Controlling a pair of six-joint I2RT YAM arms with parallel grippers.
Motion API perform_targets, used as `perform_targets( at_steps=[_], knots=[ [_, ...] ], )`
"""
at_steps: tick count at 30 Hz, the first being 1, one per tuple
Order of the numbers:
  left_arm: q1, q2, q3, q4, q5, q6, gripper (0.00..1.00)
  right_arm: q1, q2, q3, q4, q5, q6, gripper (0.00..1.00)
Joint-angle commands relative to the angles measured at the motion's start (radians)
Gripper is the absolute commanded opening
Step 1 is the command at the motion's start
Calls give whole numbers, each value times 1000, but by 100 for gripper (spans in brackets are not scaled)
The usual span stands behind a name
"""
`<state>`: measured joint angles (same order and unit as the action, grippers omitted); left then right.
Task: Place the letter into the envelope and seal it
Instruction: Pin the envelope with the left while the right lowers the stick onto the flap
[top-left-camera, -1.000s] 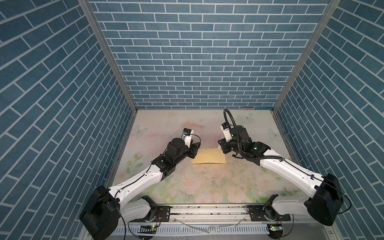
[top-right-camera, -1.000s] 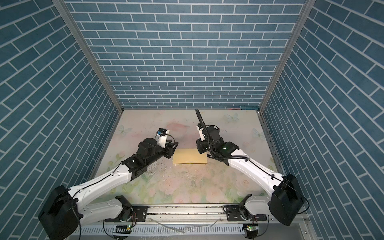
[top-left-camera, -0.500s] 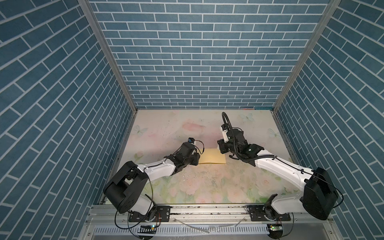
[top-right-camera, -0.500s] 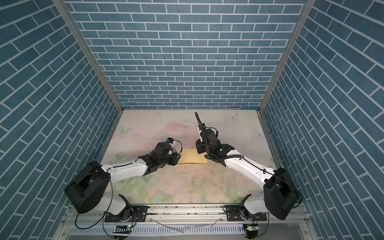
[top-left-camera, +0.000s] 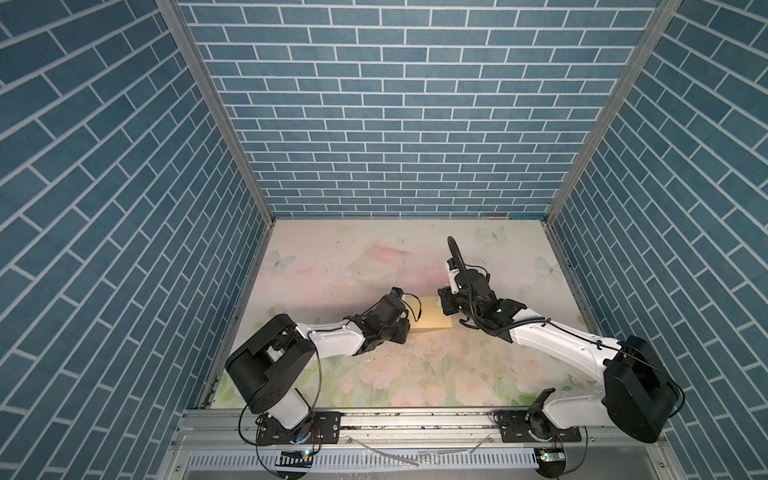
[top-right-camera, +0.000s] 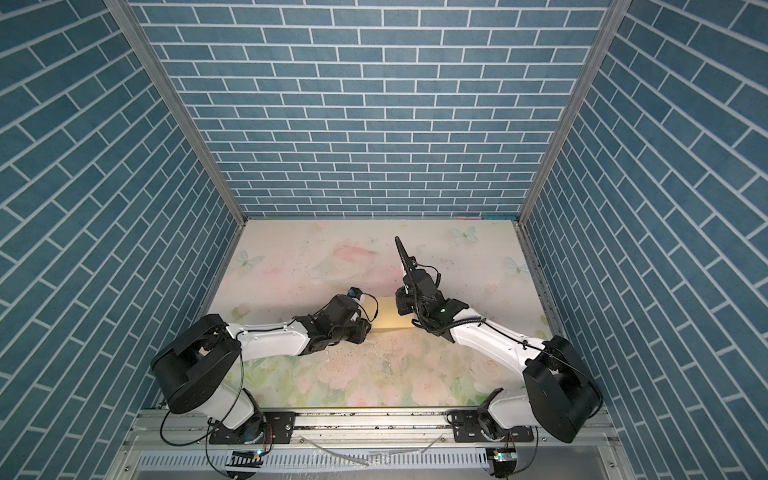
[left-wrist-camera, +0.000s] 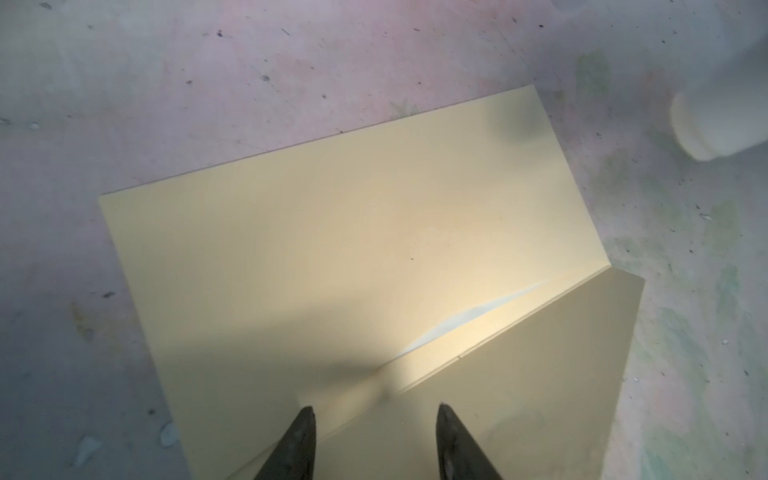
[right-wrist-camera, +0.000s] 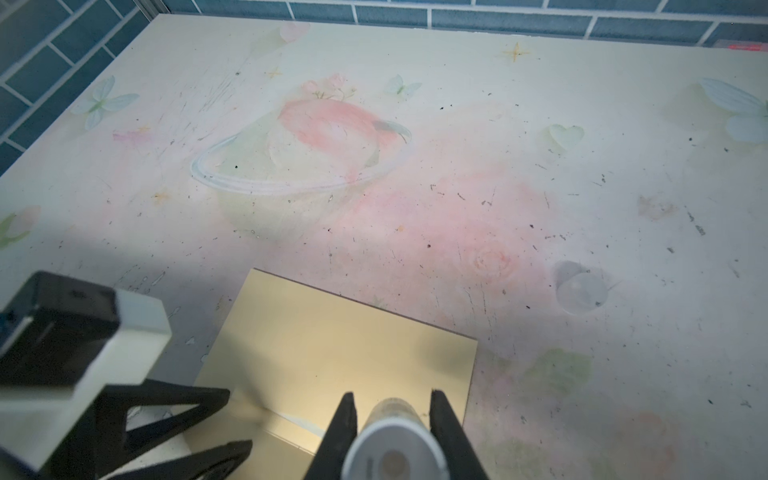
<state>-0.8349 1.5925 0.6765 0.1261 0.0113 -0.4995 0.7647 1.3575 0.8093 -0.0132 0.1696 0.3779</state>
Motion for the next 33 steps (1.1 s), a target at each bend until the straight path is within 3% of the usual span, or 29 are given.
perform_targets(
  at_steps=[1, 13, 22, 27, 33],
  knots=[
    [-39, 30, 17, -2, -24, -27, 49, -3, -20, -7, 11, 25, 56, 0],
    [-110, 100, 81, 43, -14, -100, 47, -8, -21, -8, -21, 22, 78, 0],
    [-88, -121, 78, -21, -158, -66, 43, 15, 5, -4, 47, -6, 63, 0],
    [-6, -216, 40, -45, -141, -106, 33, 64, 50, 19, 82, 38, 51, 0],
    [57, -212, -6, -33, -81, -180, 15, 120, 115, 43, 122, 84, 56, 0]
  ],
)
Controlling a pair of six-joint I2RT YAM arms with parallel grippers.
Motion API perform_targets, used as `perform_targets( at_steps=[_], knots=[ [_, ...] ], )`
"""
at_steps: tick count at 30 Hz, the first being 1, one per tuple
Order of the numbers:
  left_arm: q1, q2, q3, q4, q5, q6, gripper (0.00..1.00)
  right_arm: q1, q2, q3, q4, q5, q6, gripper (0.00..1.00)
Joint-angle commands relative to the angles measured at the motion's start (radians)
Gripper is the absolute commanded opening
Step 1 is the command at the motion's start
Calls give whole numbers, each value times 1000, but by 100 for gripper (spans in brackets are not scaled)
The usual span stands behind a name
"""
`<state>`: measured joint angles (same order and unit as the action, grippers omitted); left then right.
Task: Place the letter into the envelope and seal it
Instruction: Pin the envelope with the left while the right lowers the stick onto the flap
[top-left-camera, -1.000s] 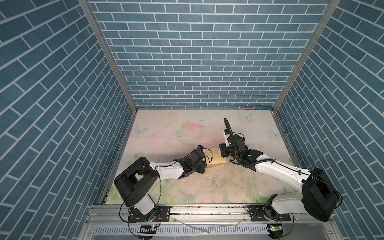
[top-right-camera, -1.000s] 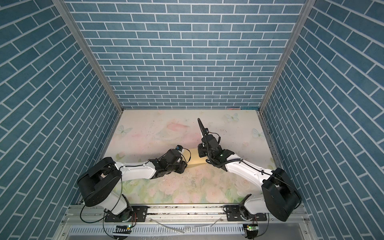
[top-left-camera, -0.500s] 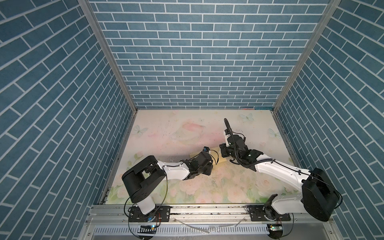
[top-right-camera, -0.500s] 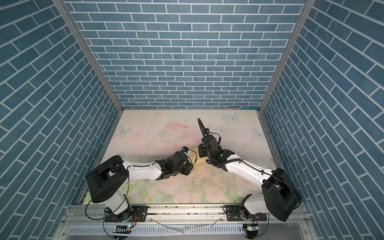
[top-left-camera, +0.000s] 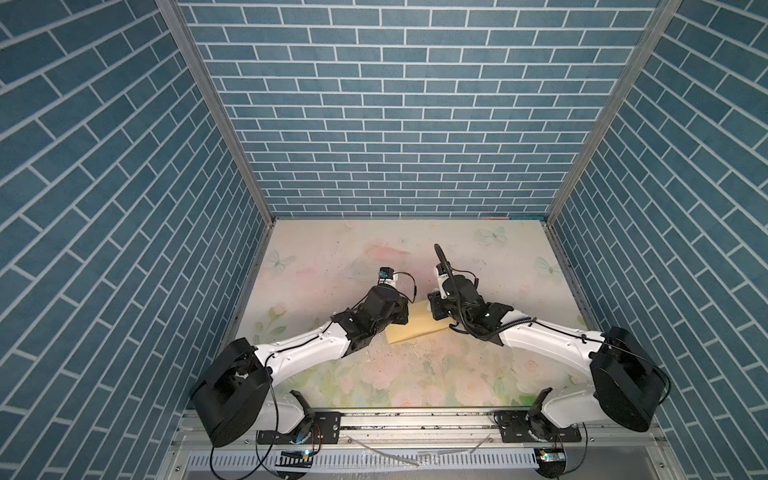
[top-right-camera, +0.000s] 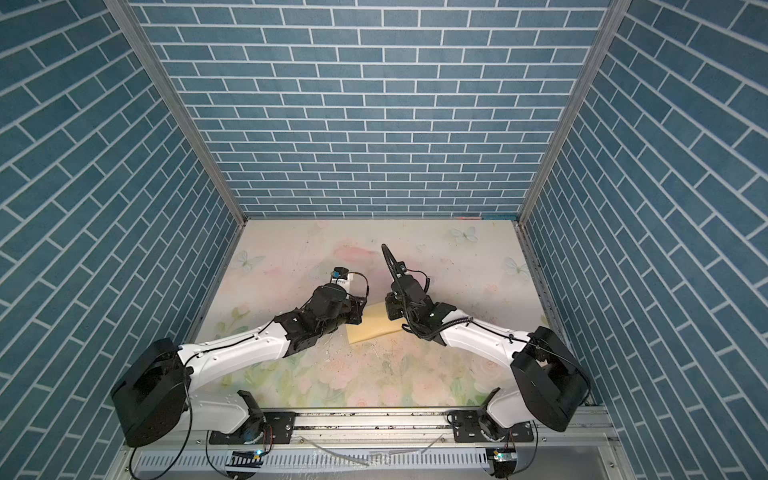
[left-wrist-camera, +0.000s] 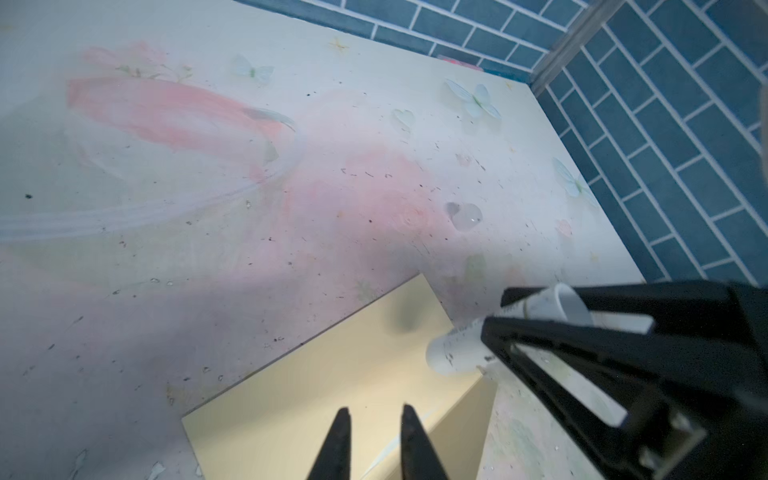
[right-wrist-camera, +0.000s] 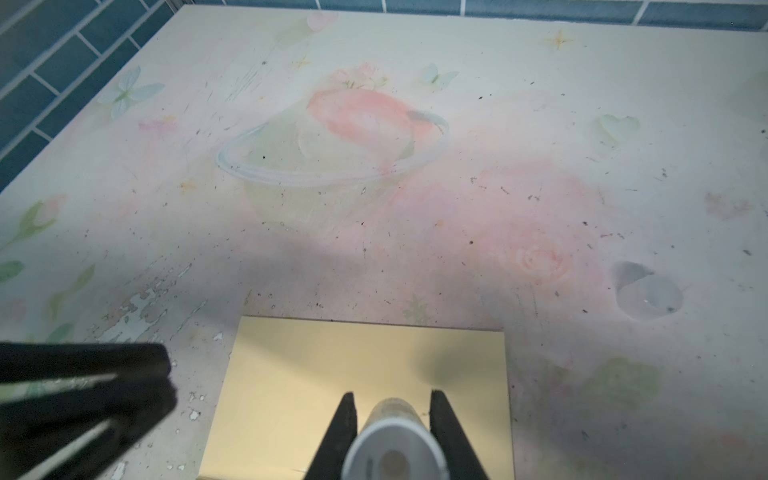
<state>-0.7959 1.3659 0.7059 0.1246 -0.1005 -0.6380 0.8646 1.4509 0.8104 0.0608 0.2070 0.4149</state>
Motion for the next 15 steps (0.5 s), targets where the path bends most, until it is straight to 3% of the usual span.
perform_targets(
  at_steps=[1, 8, 15],
  knots=[
    [22, 25, -40, -23, 45, -54, 12, 28, 30, 44, 55, 53, 21, 0],
    [47, 119, -60, 27, 119, -169, 0, 71, 85, 63, 90, 98, 3, 0],
    [61, 193, -58, 8, 158, -249, 0, 99, 141, 98, 93, 106, -5, 0]
  ],
)
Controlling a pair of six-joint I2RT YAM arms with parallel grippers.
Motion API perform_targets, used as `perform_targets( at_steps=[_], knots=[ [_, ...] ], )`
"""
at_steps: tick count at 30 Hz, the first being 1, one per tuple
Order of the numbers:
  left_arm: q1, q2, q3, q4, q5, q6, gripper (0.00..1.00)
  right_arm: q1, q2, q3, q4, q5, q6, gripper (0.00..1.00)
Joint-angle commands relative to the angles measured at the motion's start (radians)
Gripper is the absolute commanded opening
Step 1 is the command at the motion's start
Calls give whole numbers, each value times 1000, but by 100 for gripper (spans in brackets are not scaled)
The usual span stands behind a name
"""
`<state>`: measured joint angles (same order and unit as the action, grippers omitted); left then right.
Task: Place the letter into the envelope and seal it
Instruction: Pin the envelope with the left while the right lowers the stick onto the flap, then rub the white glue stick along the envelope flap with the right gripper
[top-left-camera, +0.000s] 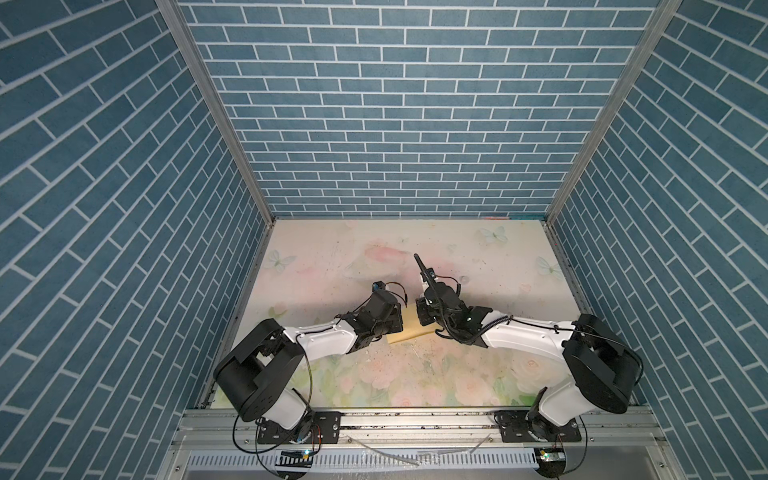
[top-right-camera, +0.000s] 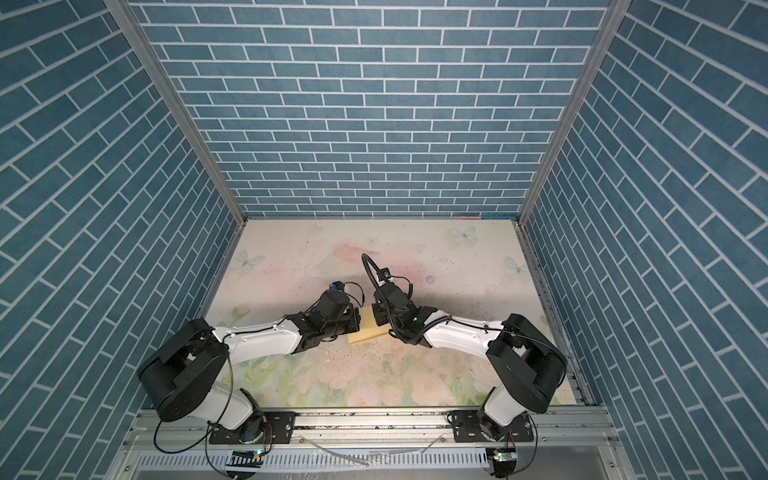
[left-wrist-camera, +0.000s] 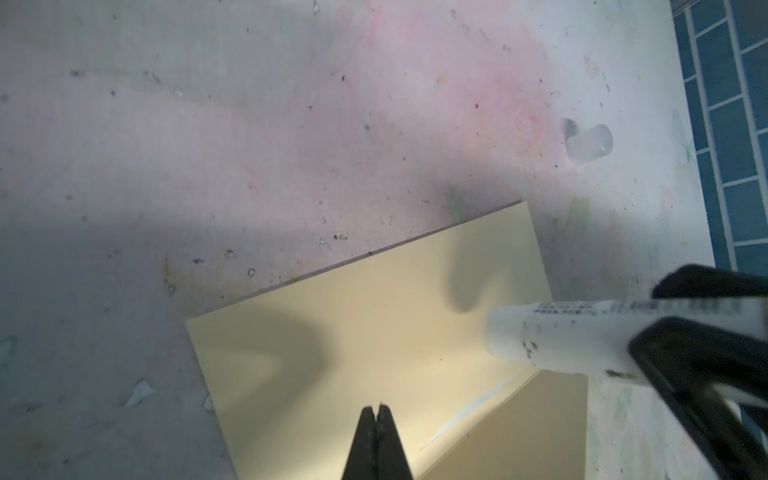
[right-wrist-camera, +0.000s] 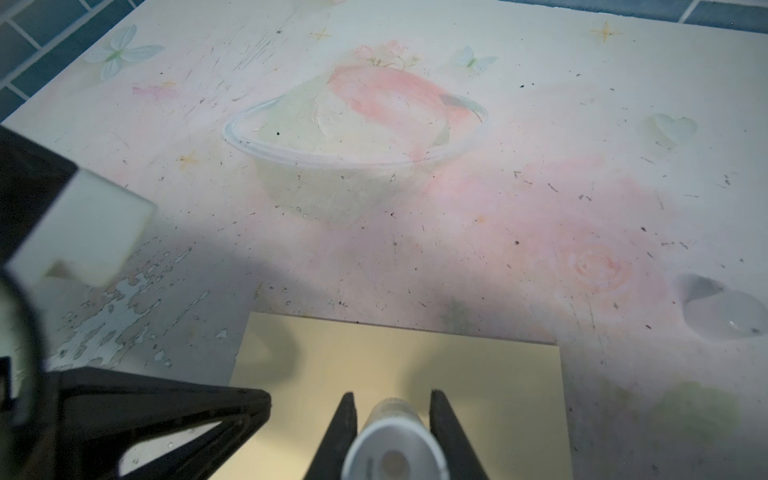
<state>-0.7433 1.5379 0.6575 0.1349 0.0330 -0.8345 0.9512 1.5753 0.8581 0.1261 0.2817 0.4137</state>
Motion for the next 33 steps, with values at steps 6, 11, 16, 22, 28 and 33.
perform_targets(
  at_steps=[6, 11, 16, 22, 28, 33],
  knots=[
    [16, 62, -30, 12, 38, -105, 0, 24, 44, 65, 23, 33, -7, 0],
    [20, 71, -43, 5, 20, -136, 0, 30, 60, 68, 21, 32, -7, 0],
    [23, 80, -61, 11, 11, -157, 0, 37, 82, 77, 14, 30, -7, 0],
    [25, 88, -60, 14, 11, -160, 0, 43, 113, 86, -6, 33, -12, 0],
    [27, 96, -57, 9, 10, -163, 0, 44, 129, 87, -55, 46, -17, 0],
    [27, 106, -50, -13, 4, -165, 0, 43, 140, 91, -114, 68, -18, 0]
  ],
)
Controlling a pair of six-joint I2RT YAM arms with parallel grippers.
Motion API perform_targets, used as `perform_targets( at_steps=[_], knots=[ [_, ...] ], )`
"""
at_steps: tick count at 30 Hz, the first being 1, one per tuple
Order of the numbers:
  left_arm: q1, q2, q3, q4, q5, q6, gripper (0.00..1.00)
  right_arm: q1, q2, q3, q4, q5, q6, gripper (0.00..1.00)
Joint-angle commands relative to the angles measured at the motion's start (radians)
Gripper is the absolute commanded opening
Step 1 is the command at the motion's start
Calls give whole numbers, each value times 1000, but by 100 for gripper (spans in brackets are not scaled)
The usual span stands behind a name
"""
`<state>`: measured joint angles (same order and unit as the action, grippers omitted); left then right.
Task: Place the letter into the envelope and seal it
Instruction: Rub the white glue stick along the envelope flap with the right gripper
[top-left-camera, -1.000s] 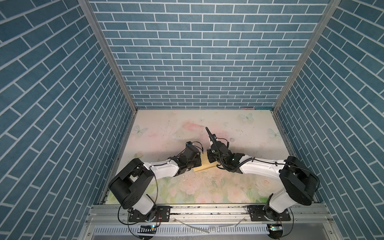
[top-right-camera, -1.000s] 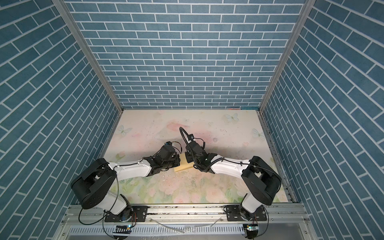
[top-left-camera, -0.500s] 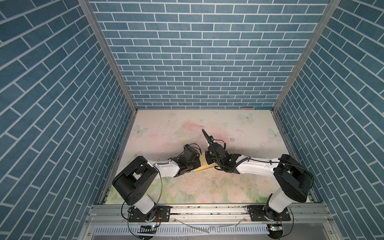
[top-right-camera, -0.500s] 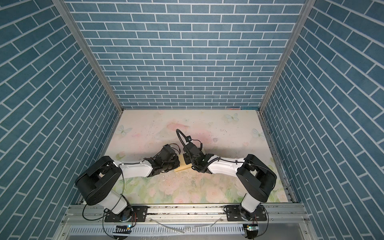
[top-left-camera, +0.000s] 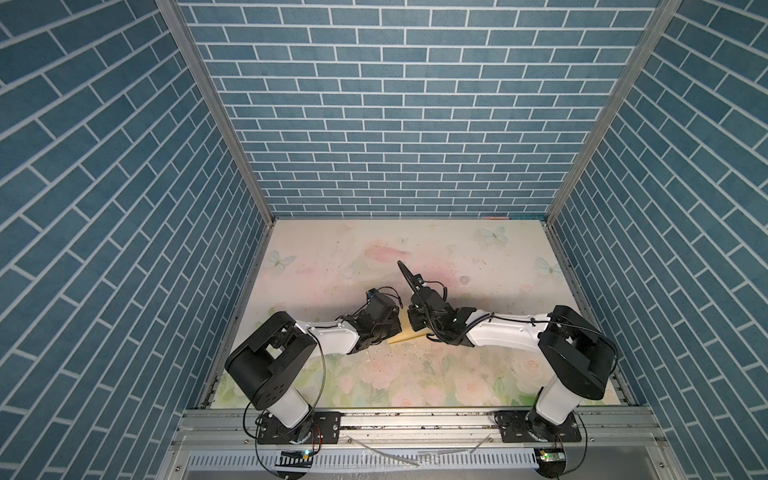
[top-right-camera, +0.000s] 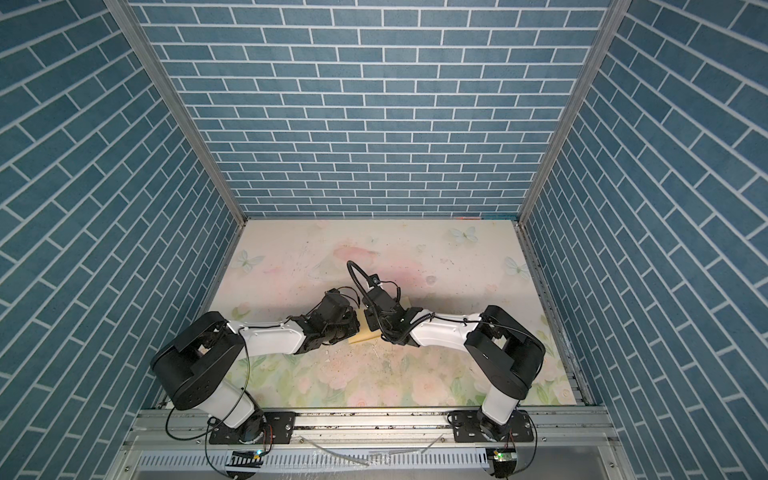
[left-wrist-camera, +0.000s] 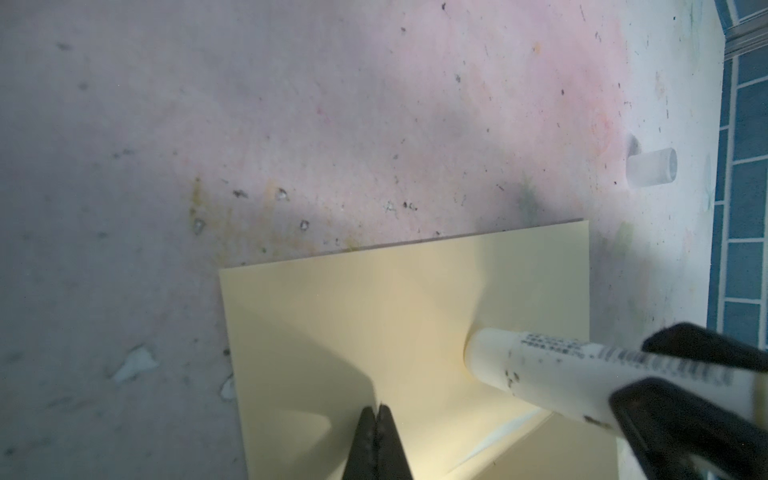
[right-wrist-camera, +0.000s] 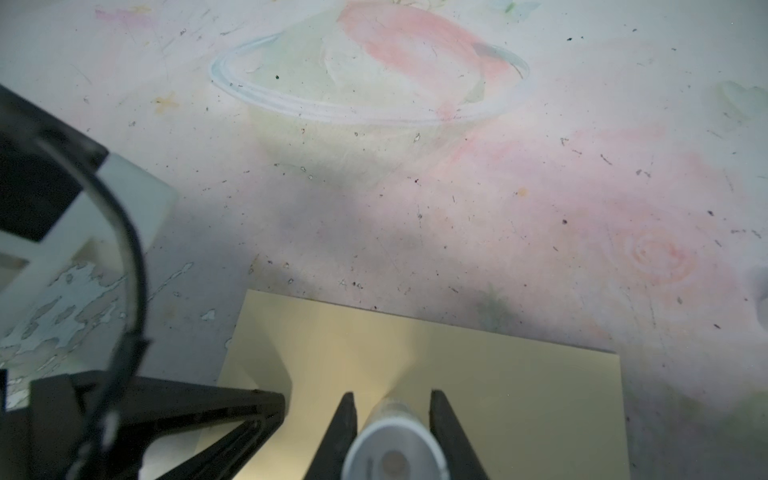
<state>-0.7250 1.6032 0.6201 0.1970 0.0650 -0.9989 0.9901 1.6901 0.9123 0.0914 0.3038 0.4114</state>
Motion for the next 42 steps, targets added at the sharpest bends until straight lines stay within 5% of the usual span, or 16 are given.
perform_targets(
  at_steps=[1, 42],
  knots=[
    [9, 43, -10, -81, -28, 0, 0, 4, 26, 37, -86, 51, -16, 0],
    [9, 84, 13, -180, -65, 3, 0, -130, -84, -110, -193, 146, -39, 0]
  ],
)
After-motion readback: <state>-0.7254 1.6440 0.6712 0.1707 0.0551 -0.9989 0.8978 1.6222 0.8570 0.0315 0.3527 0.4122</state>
